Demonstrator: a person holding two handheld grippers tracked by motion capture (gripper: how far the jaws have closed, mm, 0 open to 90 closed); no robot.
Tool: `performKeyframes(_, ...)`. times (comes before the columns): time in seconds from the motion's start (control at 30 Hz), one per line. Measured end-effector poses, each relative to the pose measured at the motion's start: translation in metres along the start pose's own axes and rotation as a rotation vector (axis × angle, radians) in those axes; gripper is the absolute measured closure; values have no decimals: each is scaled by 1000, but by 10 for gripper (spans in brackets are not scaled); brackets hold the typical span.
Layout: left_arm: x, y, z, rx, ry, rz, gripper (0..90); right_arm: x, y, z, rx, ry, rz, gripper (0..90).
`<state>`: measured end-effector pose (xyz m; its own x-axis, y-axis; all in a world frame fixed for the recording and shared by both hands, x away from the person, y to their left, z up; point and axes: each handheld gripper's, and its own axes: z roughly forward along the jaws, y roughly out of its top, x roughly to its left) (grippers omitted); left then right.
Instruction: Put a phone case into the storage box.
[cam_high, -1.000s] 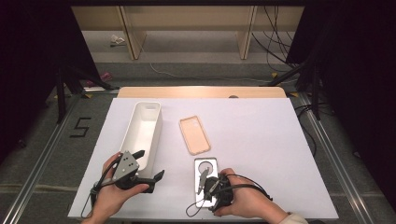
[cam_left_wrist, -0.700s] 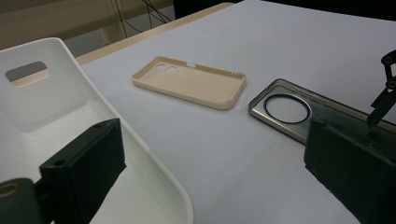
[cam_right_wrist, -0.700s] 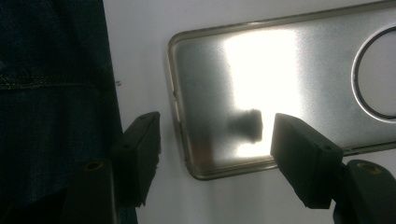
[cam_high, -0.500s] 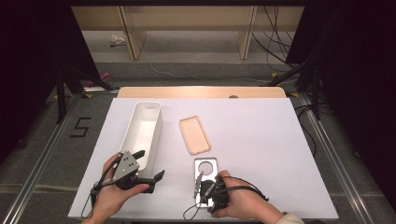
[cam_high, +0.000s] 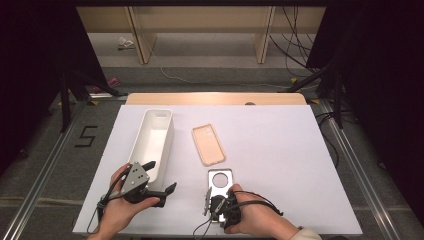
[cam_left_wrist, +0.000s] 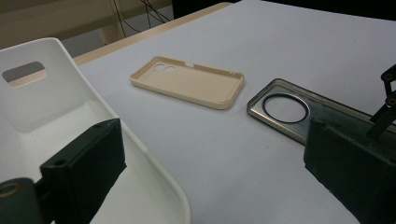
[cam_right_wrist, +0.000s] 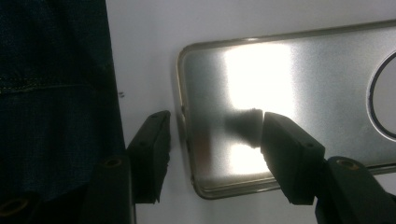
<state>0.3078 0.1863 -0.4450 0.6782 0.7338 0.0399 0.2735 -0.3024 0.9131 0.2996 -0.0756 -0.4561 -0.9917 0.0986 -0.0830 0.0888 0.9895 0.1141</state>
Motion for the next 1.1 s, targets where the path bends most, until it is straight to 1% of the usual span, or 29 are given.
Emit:
performKeyframes(0.1,0,0,0,0,-1,1,49,1,1,0,-4,-3,1,470)
performKeyframes(0.13,0,0,0,1,-1,1,50,0,1,0,-3,-10,-11,484)
performKeyframes(0.2,0,0,0,1,-3,-1,51,2,2,0,2,-8,-1,499)
performKeyframes(0.23,0,0,0,0,-3,-1,52,2,2,0,3,-11,-8,511)
performKeyframes(0.27,0,0,0,0,-3,0,52,3,3,0,4,-9,-1,530)
performKeyframes(0.33,0,0,0,0,-5,1,52,4,3,0,6,-14,-14,565)
performKeyframes(0.4,-1,0,0,0,-5,1,52,6,4,0,10,-15,-15,593)
performKeyframes(0.53,-1,0,0,-1,-6,1,52,9,5,0,14,0,-1,662)
performKeyframes(0.73,-1,0,1,-1,-9,0,53,11,6,-1,24,1,-5,702)
performKeyframes(0.77,-1,0,1,-1,-10,-1,53,11,6,-1,32,1,-7,710)
performKeyframes(0.83,-1,0,1,0,-10,-1,53,12,7,-1,30,1,-25,729)
performKeyframes(0.97,-2,0,1,-1,-11,0,54,14,8,-1,40,11,-22,774)
performKeyframes(1.1,-2,0,1,-1,-13,-1,55,15,8,-2,50,16,-37,800)
